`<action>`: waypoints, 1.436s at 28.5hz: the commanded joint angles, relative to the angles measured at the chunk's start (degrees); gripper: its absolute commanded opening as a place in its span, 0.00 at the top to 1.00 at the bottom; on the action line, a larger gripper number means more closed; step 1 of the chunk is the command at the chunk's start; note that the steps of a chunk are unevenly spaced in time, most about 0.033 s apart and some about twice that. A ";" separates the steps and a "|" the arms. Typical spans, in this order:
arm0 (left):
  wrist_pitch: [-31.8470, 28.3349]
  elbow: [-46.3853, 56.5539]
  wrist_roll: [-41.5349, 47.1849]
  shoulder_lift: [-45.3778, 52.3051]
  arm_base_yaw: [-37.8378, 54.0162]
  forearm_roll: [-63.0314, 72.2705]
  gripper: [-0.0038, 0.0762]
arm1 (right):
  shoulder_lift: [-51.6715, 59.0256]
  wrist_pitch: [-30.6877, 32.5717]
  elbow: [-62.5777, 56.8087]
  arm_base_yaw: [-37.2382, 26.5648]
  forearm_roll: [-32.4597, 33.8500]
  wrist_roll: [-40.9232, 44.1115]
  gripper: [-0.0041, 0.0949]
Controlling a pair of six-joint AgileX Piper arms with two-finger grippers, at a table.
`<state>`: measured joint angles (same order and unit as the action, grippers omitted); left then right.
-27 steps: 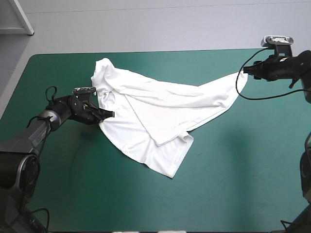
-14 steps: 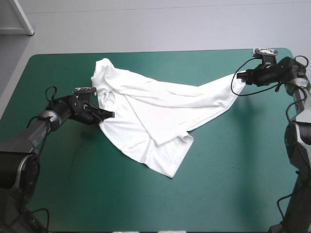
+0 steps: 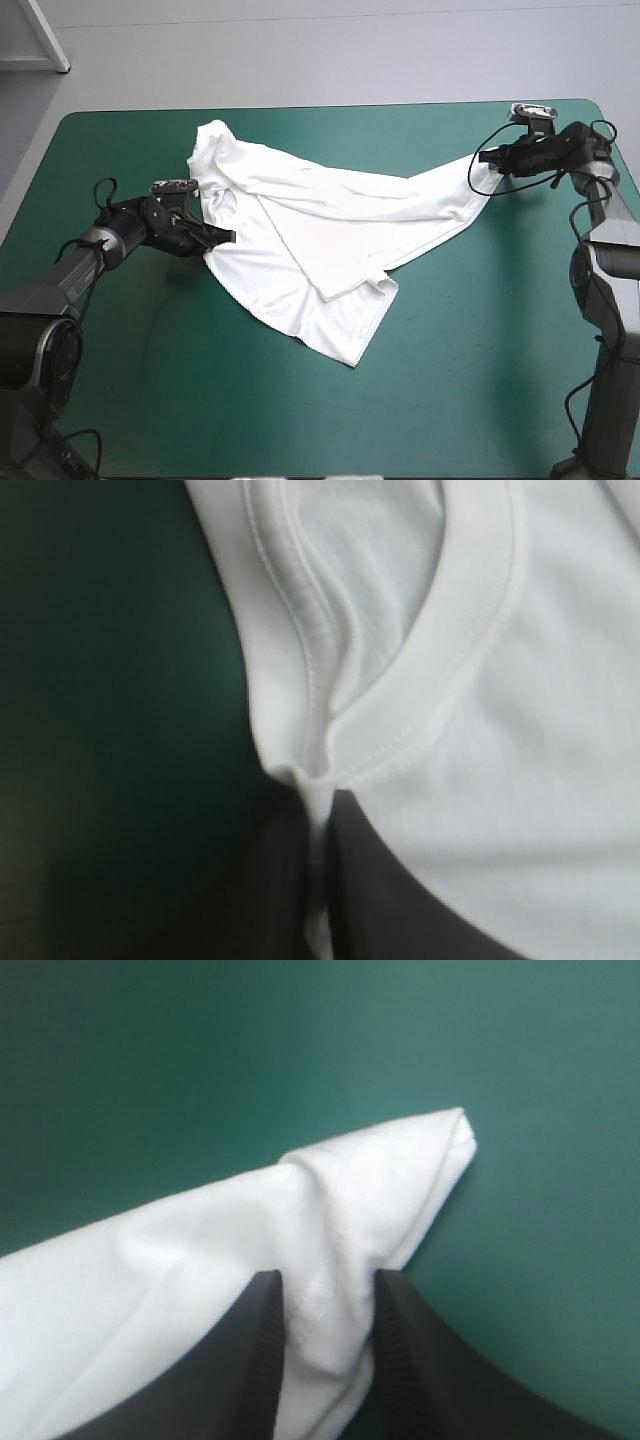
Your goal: Fold the cloth
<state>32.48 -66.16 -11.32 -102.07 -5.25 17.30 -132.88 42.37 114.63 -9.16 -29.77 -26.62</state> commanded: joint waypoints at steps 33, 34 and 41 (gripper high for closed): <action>4.76 -24.23 -6.06 38.12 9.90 -3.81 0.93 | 46.64 13.54 17.73 0.60 -13.68 0.62 0.97; 6.73 -28.98 -6.86 38.88 9.90 -4.21 0.93 | 48.55 13.54 19.06 0.60 -13.68 0.88 0.97; 16.56 -54.81 -10.33 39.58 9.90 -4.21 0.93 | 57.17 14.45 25.53 0.60 -10.44 2.54 0.97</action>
<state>49.79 -111.82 -21.02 -63.53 4.44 12.65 -79.84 60.13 137.16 -8.34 -40.68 -24.94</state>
